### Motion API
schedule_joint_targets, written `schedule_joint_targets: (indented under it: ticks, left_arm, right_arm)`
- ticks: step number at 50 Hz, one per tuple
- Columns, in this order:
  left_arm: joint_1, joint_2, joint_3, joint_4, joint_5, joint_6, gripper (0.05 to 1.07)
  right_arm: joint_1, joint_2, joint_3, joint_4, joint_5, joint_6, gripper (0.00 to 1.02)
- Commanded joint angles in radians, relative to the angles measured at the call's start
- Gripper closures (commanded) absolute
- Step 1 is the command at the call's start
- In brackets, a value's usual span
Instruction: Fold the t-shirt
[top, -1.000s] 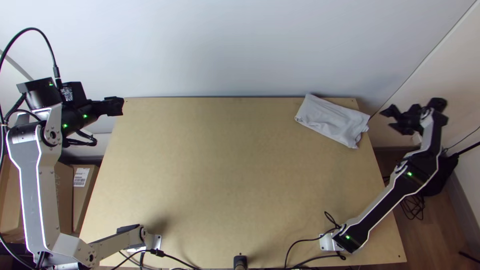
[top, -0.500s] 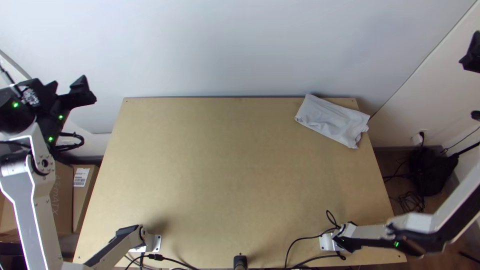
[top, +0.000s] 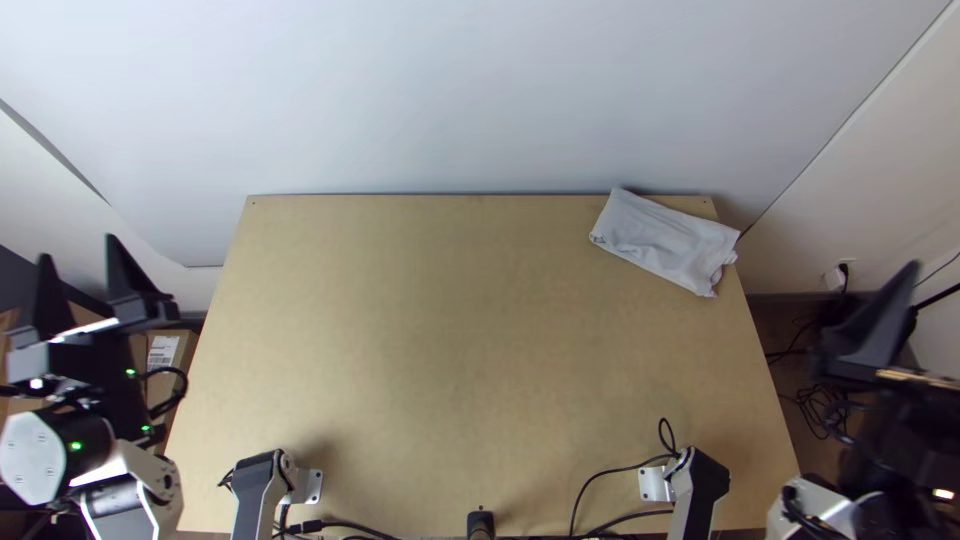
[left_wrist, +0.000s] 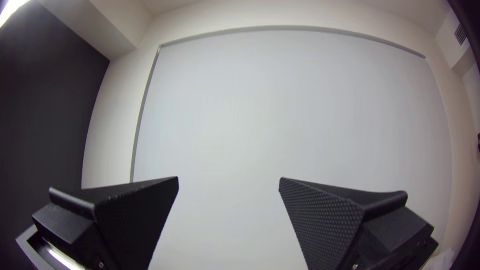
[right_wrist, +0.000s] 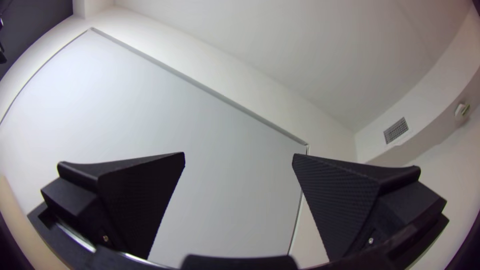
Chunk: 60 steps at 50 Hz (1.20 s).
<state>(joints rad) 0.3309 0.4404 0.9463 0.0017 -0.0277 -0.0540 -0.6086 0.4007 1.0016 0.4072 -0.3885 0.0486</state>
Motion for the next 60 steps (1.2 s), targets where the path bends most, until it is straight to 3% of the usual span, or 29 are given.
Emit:
schedule_joint_targets:
  ticks: [1,13,17,24,29,34,36,38,43,50,52,60]
  left_arm:
    - [-0.004,-0.085,-0.144,0.055,-0.005,-0.044,0.10]
    - [-0.009,-0.267,-0.448,0.169,0.006,-0.033,0.10]
    - [-0.015,-0.319,-0.531,0.176,0.012,-0.037,0.10]
    - [-0.041,-0.381,-0.682,0.218,0.012,-0.037,0.10]
    - [-0.092,-0.442,-0.816,0.271,0.012,0.008,0.10]
    - [-0.124,-0.442,-0.916,0.354,-0.017,0.079,0.10]
    - [-0.124,-0.442,-0.946,0.373,-0.017,0.088,0.10]
    - [-0.124,-0.440,-0.949,0.334,-0.018,0.086,0.10]
    - [-0.132,-0.442,-0.949,0.222,-0.017,0.051,0.10]
    - [-0.138,-0.439,-0.943,-0.005,-0.015,0.052,0.10]
    - [-0.127,-0.440,-0.943,-0.003,-0.015,0.062,0.10]
    - [-0.119,-0.440,-0.943,-0.003,-0.006,0.062,0.10]
  right_arm:
    - [0.007,-0.106,-0.204,0.013,0.013,0.010,0.03]
    - [0.012,-0.411,-0.646,0.048,0.069,0.050,0.03]
    - [0.004,-0.411,-0.710,0.059,0.099,0.123,0.03]
    - [0.013,-0.411,-0.859,0.062,0.112,0.129,0.03]
    - [0.067,-0.411,-0.995,0.076,0.122,0.076,0.03]
    - [0.136,-0.410,-1.000,-0.105,0.152,0.106,0.03]
    - [0.178,-0.410,-1.000,-0.151,0.158,0.151,0.03]
    - [0.227,-0.410,-1.000,-0.215,0.169,0.180,0.03]
    - [0.380,-0.408,-0.998,-0.369,0.197,0.180,0.03]
    - [0.517,-0.393,-0.994,-0.401,0.296,0.172,0.03]
    - [0.535,-0.393,-0.994,-0.407,0.332,0.169,0.03]
    - [0.535,-0.404,-0.994,-0.404,0.333,0.169,0.03]
